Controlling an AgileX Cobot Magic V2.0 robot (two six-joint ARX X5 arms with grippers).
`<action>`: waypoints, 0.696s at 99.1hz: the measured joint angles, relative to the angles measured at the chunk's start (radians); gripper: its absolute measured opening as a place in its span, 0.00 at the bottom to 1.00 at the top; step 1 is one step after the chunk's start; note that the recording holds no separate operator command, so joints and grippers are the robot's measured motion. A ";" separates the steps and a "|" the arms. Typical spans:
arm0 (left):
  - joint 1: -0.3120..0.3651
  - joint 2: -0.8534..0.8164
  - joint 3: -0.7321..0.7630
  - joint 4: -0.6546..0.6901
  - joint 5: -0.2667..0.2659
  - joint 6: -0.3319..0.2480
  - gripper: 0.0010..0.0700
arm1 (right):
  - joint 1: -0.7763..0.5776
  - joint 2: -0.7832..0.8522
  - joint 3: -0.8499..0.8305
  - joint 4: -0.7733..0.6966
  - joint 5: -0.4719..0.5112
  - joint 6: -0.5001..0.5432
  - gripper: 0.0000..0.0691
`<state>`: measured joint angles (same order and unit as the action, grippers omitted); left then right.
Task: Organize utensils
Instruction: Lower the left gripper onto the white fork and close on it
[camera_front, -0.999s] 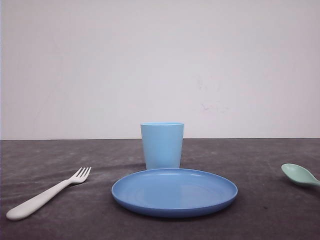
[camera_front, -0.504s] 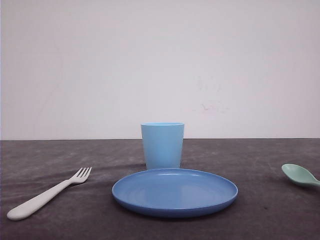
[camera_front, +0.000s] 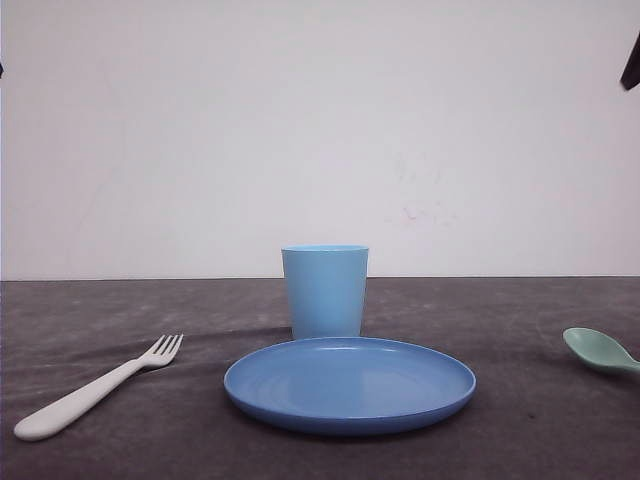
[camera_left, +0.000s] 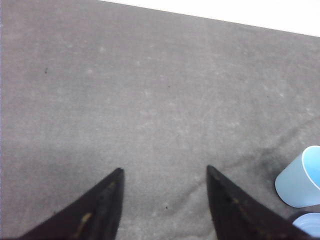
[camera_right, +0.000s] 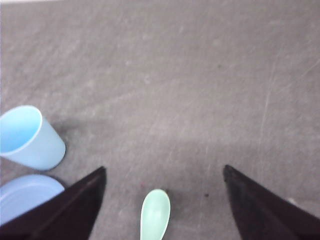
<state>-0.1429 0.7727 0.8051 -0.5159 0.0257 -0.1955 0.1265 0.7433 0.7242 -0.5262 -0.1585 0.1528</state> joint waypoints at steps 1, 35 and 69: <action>0.000 0.000 0.000 -0.001 0.000 0.000 0.48 | 0.002 0.002 0.000 -0.002 0.000 0.000 0.71; -0.058 0.035 0.000 -0.066 0.004 -0.020 0.49 | 0.039 0.040 0.000 -0.042 0.000 0.001 0.70; -0.204 0.230 0.000 -0.171 0.006 -0.100 0.49 | 0.040 0.040 0.000 -0.042 0.000 0.001 0.70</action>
<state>-0.3470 1.0027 0.8051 -0.6865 0.0322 -0.2955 0.1665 0.7834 0.7242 -0.5686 -0.1581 0.1535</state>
